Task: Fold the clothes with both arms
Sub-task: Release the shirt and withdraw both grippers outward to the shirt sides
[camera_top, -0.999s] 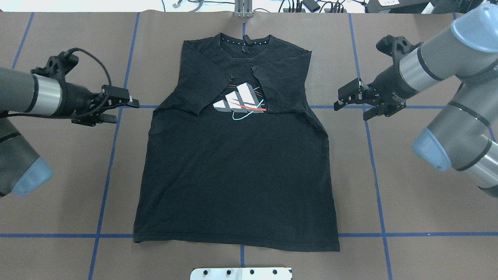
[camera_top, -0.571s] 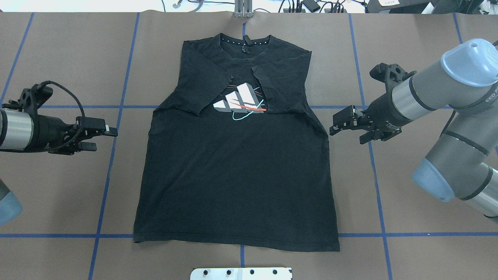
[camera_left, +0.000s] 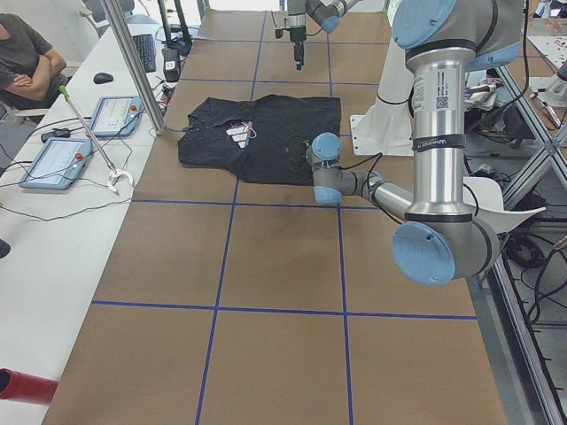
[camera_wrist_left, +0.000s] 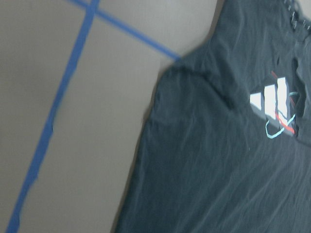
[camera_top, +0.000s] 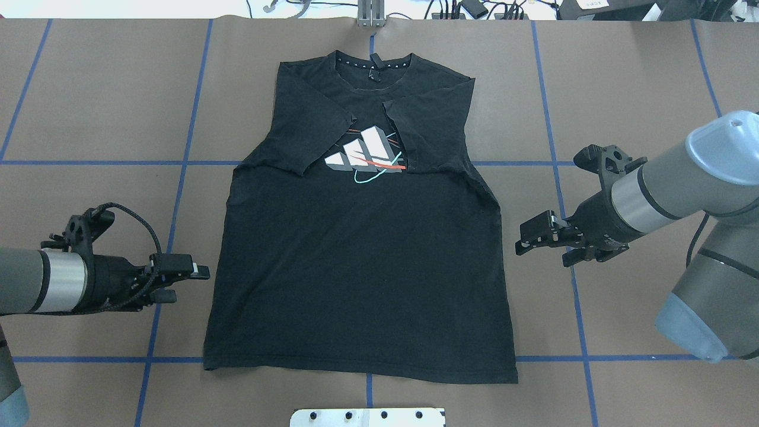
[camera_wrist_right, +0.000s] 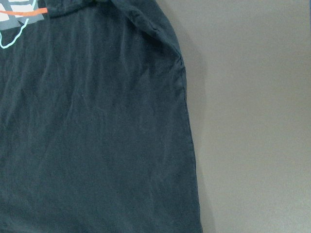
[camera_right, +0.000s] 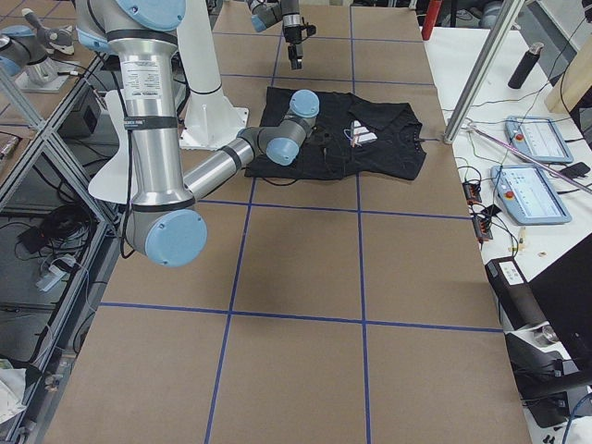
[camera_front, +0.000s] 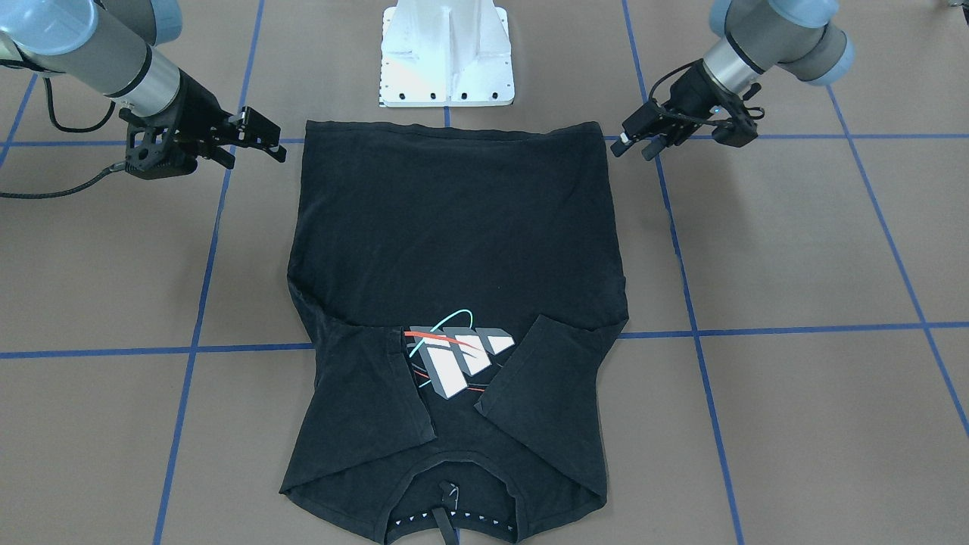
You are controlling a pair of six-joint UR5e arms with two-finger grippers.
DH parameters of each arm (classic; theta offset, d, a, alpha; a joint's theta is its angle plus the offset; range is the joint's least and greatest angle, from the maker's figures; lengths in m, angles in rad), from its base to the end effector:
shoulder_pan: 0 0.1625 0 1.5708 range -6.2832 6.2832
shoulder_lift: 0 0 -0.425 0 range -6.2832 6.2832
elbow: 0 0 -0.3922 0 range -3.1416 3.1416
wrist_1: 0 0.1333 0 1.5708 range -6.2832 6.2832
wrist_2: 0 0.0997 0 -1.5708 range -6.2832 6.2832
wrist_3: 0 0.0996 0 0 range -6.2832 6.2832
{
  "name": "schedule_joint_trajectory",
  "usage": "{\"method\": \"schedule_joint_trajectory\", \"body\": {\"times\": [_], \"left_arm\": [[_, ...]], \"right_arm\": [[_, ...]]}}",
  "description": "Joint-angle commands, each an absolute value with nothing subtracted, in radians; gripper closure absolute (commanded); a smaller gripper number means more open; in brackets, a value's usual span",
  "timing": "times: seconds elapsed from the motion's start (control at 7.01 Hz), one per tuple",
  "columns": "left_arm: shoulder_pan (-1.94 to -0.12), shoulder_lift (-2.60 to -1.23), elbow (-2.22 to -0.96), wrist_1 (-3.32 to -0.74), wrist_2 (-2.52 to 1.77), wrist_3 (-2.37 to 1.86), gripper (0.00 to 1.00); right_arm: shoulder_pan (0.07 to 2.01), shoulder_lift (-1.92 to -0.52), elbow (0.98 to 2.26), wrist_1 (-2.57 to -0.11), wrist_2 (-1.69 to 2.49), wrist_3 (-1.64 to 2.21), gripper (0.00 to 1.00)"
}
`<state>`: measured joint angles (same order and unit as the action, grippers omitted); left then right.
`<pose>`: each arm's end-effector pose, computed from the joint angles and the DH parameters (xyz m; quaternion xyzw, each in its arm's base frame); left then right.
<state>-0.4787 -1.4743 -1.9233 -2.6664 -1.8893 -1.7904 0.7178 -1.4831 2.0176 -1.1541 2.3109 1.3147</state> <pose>0.3546 -0.2991 0.4095 -0.0429 0.6284 -0.1703 0.7578 -0.3275 -0.3737 0.3476 -0.0844 -0.5277 0.0284 0.8447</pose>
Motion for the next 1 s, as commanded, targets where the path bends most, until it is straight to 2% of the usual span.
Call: {"method": "schedule_joint_trajectory", "body": {"times": [0.0, 0.57, 0.86], "left_arm": [[-0.379, -1.467, -1.928, -2.627, -1.855, -1.824, 0.01], [-0.287, -1.471, -1.919, -2.568, -1.798, -1.85, 0.02], [-0.273, -1.476, -1.919, -2.565, -1.798, -1.865, 0.07]], "right_arm": [[0.675, -1.491, 2.031, -1.154, 2.312, 1.328, 0.0], [0.673, -1.493, 2.037, -1.154, 2.313, 1.331, 0.0], [0.673, -1.494, 2.039, -1.154, 2.315, 1.331, 0.0]]}}
